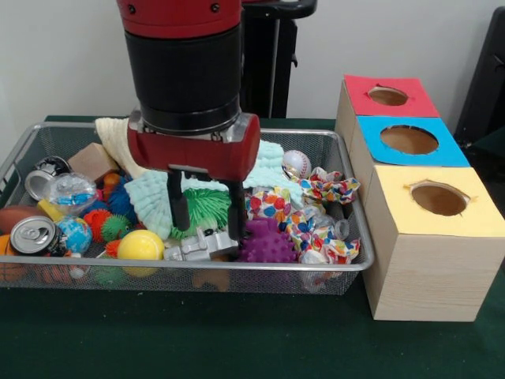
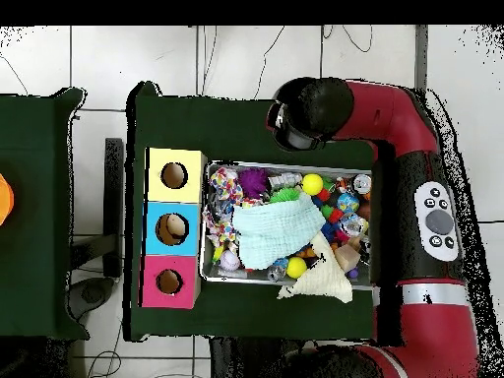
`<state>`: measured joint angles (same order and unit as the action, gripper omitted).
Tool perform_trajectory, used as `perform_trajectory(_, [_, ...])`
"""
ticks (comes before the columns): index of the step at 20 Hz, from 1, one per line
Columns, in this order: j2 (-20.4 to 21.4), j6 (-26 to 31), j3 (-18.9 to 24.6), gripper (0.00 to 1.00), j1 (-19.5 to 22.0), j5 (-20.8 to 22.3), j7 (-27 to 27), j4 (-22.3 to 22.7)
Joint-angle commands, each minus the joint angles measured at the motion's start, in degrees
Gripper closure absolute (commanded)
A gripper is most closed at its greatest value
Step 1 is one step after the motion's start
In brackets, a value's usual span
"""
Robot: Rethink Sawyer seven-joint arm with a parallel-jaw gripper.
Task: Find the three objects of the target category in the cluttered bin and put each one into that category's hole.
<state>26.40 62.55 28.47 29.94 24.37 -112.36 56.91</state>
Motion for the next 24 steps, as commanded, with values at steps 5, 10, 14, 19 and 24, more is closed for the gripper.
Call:
perform_trajectory(5, [-5.42,-2.76,1.8,0.0,-1.27,3.56,13.37,-2.59])
perform_trajectory(10, [-5.45,-2.33,1.7,0.0,-1.1,3.41,13.89,-2.81])
perform_trajectory(14, [-6.59,-1.79,1.96,0.0,-1.17,3.67,14.51,-4.5])
perform_trajectory(19, [-8.25,-1.72,2.17,0.0,-1.32,4.02,15.1,-6.37])
perform_trajectory(24, [-9.71,-1.36,2.29,0.0,-1.69,4.41,15.71,-8.36])
